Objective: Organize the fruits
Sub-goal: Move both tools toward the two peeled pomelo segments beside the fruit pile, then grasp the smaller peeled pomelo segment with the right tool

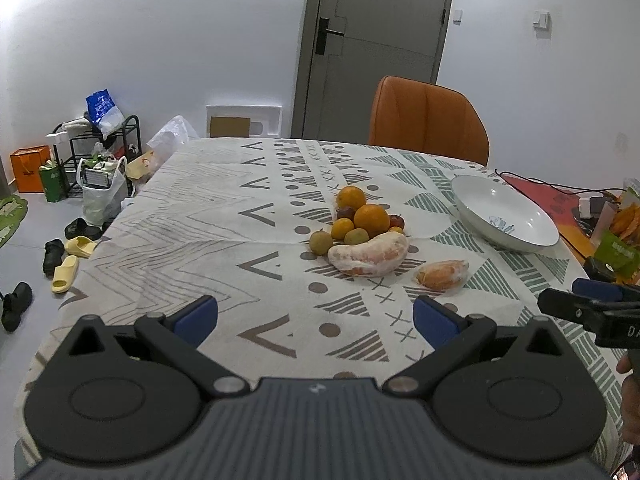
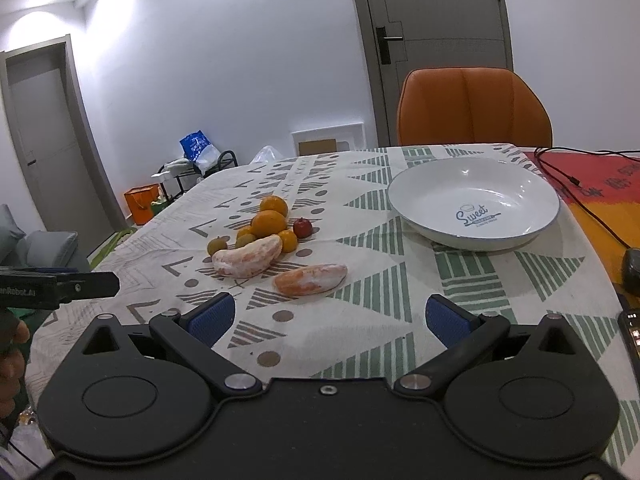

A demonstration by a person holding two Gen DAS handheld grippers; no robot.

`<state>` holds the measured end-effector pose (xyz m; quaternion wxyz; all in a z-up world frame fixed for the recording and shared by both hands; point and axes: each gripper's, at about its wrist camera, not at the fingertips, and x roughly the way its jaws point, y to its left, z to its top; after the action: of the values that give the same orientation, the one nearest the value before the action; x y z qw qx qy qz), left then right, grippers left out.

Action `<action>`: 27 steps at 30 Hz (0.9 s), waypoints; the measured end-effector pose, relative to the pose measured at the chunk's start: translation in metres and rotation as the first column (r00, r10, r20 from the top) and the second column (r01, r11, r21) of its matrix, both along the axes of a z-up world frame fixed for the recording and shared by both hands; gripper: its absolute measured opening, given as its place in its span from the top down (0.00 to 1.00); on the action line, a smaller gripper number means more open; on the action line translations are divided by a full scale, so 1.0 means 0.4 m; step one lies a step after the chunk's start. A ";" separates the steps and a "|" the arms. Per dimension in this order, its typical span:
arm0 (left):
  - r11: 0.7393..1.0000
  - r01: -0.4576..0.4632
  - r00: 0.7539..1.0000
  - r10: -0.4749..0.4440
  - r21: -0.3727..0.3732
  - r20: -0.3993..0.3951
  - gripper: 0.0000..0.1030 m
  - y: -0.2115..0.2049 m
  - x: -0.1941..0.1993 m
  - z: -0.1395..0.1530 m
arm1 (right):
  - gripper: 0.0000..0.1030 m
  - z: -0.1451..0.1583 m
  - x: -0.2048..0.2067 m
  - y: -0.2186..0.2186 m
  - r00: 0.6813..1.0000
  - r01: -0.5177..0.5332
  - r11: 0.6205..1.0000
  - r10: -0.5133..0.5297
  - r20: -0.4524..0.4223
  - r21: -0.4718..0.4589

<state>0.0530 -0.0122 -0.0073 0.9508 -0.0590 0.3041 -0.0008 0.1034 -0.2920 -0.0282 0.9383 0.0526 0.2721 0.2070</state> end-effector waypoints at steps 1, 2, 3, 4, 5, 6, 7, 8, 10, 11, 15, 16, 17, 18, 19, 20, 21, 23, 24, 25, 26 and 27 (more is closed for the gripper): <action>1.000 0.003 1.000 -0.003 -0.002 0.000 0.00 -0.001 0.004 -0.001 | 0.00 -0.003 0.006 0.001 1.000 0.003 1.000 -0.003 -0.003 -0.005; 1.000 0.005 1.000 -0.005 -0.003 0.000 0.00 -0.002 0.010 -0.003 | 0.00 -0.005 0.013 0.004 1.000 0.006 1.000 -0.006 -0.007 -0.011; 1.000 0.006 1.000 -0.006 -0.005 0.000 0.00 -0.003 0.015 -0.005 | 0.00 -0.008 0.020 0.005 1.000 0.008 1.000 -0.008 -0.012 -0.015; 1.000 0.008 1.000 -0.008 -0.010 -0.002 0.00 -0.003 0.022 -0.008 | 0.00 -0.009 0.025 0.007 1.000 0.009 1.000 -0.009 -0.015 -0.017; 1.000 0.009 1.000 -0.009 -0.017 -0.003 0.00 -0.004 0.028 -0.010 | 0.00 -0.009 0.031 0.010 1.000 0.008 1.000 -0.009 -0.016 -0.019; 1.000 0.012 1.000 -0.012 -0.026 -0.002 0.00 -0.004 0.034 -0.014 | 0.00 -0.009 0.036 0.014 1.000 0.007 1.000 -0.007 -0.015 -0.024; 0.999 0.016 1.000 -0.016 -0.037 0.001 0.00 -0.005 0.041 -0.020 | 0.00 -0.010 0.041 0.019 1.000 0.002 0.999 -0.003 -0.013 -0.032; 0.999 0.017 1.000 -0.017 -0.043 -0.003 0.00 -0.007 0.050 -0.026 | 0.00 -0.011 0.046 0.024 1.000 -0.001 0.999 0.000 -0.013 -0.040; 0.998 0.021 1.000 -0.022 -0.053 -0.018 0.00 -0.012 0.069 -0.039 | 0.00 -0.015 0.055 0.035 1.000 -0.007 0.998 0.006 -0.019 -0.060; 0.998 0.028 0.999 -0.029 -0.057 -0.020 0.00 -0.016 0.077 -0.043 | 0.00 -0.018 0.059 0.040 1.000 -0.012 0.998 0.011 -0.019 -0.067; 0.997 0.045 0.999 -0.047 -0.065 -0.026 0.00 -0.027 0.104 -0.055 | 0.00 -0.032 0.080 0.048 0.999 -0.023 0.997 0.020 -0.035 -0.075; 0.997 0.049 0.998 -0.051 -0.065 -0.029 0.00 -0.029 0.111 -0.059 | 0.00 -0.036 0.088 0.049 0.999 -0.026 0.997 0.023 -0.042 -0.071; 0.996 0.054 0.998 -0.056 -0.065 -0.034 0.00 -0.031 0.119 -0.064 | 0.00 -0.039 0.095 0.051 0.999 -0.030 0.997 0.027 -0.045 -0.070; 0.996 0.056 0.998 -0.058 -0.066 -0.040 0.01 -0.032 0.126 -0.067 | 0.00 -0.041 0.100 0.054 0.998 -0.033 0.997 0.029 -0.046 -0.073; 0.996 0.058 0.997 -0.062 -0.069 -0.046 0.02 -0.034 0.134 -0.071 | 0.00 -0.044 0.105 0.057 0.998 -0.033 0.996 0.030 -0.047 -0.077; 0.996 0.059 0.997 -0.063 -0.071 -0.049 0.02 -0.034 0.140 -0.074 | 0.00 -0.048 0.110 0.059 0.998 -0.035 0.996 0.032 -0.049 -0.078; 0.996 0.060 0.997 -0.063 -0.073 -0.049 0.02 -0.035 0.146 -0.077 | 0.00 -0.050 0.115 0.061 0.998 -0.039 0.996 0.035 -0.052 -0.078; 0.996 0.061 0.997 -0.064 -0.069 -0.050 0.02 -0.036 0.156 -0.081 | 0.01 -0.057 0.125 0.065 0.997 -0.050 0.996 0.046 -0.060 -0.075; 0.996 0.060 0.997 -0.063 -0.068 -0.051 0.02 -0.035 0.161 -0.082 | 0.01 -0.060 0.130 0.066 0.997 -0.055 0.996 0.050 -0.064 -0.073; 0.996 0.058 0.997 -0.062 -0.071 -0.054 0.02 -0.034 0.166 -0.084 | 0.01 -0.064 0.136 0.067 0.996 -0.059 0.996 0.054 -0.070 -0.071; 0.996 0.058 0.996 -0.062 -0.074 -0.059 0.02 -0.032 0.171 -0.087 | 0.01 -0.067 0.143 0.069 0.995 -0.062 0.996 0.057 -0.076 -0.068; 0.996 0.057 0.996 -0.062 -0.074 -0.065 0.02 -0.032 0.177 -0.089 | 0.04 -0.071 0.148 0.070 0.995 -0.066 0.996 0.060 -0.081 -0.066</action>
<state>0.1240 -0.0250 -0.0430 0.9369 -0.0840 0.3373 -0.0383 0.1625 -0.2640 -0.0564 0.9211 0.0197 0.3174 0.2248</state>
